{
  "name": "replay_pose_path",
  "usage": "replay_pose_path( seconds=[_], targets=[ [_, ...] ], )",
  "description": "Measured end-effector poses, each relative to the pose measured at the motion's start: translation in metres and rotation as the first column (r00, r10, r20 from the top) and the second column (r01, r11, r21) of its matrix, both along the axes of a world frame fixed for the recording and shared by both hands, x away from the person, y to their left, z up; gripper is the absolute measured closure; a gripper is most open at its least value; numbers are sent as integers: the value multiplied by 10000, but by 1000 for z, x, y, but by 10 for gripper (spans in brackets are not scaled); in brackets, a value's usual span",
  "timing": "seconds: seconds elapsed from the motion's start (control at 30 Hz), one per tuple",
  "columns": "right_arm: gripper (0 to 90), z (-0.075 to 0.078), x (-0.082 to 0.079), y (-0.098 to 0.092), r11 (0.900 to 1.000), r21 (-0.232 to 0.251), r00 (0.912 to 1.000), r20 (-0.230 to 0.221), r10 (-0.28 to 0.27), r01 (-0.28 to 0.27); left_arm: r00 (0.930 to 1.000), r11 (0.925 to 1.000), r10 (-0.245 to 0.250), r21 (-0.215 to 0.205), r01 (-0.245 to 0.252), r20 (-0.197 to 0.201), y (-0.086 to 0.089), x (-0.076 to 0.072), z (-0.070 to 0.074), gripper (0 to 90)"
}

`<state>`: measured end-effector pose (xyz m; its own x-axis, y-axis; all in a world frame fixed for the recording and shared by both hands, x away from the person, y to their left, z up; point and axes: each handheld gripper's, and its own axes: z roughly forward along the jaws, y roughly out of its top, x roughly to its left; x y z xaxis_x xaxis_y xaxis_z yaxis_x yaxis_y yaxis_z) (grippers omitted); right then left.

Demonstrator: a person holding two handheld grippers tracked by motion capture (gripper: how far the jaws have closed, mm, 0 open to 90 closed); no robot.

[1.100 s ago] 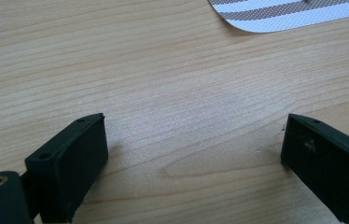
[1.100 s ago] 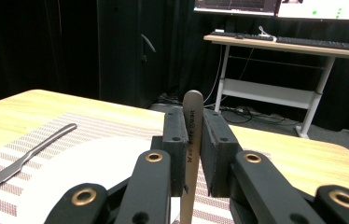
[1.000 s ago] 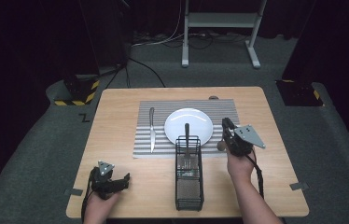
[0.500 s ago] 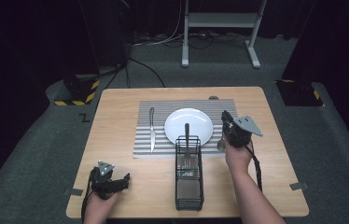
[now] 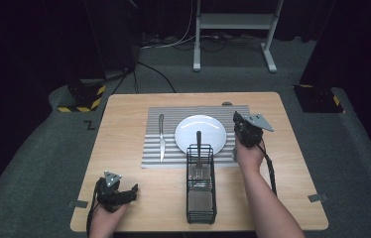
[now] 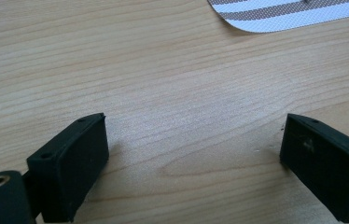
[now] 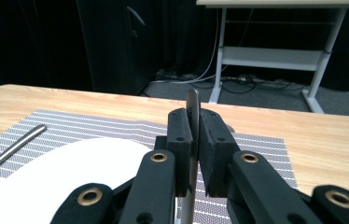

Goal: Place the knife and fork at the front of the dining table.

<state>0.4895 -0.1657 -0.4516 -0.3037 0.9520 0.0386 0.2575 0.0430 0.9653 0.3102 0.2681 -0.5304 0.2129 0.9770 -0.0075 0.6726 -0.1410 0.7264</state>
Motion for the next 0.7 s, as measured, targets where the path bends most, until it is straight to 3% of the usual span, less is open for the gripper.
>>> replay_pose_path(
  seconds=[0.57, 0.7],
  targets=[
    [844, -22, 38, -9, 9996, 254, 9947, -1026, -99, 126, 10000, 10000, 25, -22, -25, 5, 0, -1, 0, 88],
    [839, -30, 44, -9, 9997, 131, 9921, -1240, -179, 197, 10000, 10000, -12, -23, 12, 1, 0, -1, 0, 88]
  ],
)
